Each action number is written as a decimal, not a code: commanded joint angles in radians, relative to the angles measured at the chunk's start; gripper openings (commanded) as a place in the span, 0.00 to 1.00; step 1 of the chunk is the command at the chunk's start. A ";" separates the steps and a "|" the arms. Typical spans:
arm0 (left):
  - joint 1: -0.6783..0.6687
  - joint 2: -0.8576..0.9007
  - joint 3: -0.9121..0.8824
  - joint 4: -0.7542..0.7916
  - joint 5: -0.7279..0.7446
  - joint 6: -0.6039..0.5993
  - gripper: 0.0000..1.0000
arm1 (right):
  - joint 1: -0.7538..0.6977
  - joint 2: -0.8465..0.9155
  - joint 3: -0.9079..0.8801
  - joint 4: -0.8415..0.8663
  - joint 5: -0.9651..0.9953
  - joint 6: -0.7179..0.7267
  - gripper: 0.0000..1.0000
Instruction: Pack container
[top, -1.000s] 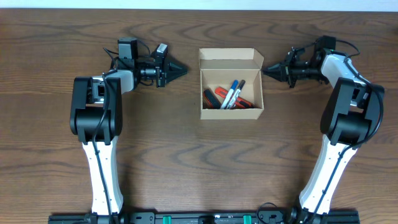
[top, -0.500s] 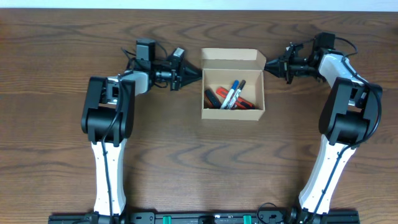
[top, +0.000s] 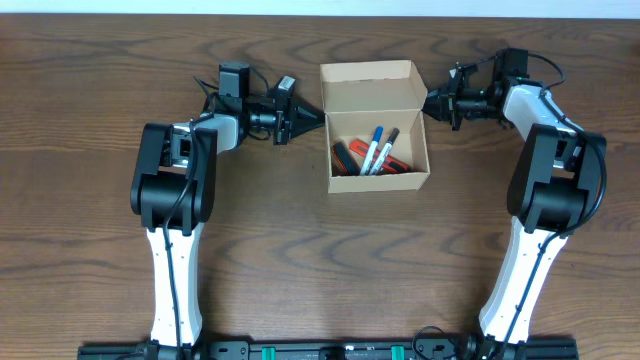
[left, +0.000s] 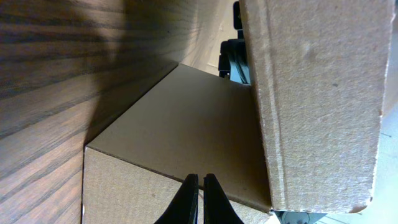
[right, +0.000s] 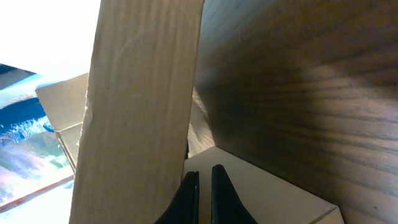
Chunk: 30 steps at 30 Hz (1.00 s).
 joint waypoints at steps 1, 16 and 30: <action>0.016 -0.005 0.007 0.001 -0.010 -0.005 0.06 | 0.006 0.002 0.001 0.024 -0.034 0.010 0.02; 0.024 -0.005 0.008 0.046 0.014 -0.005 0.06 | 0.003 0.002 0.001 0.407 -0.254 0.149 0.02; 0.029 0.011 0.010 0.030 -0.039 -0.089 0.06 | -0.049 0.003 0.001 0.203 -0.029 0.158 0.02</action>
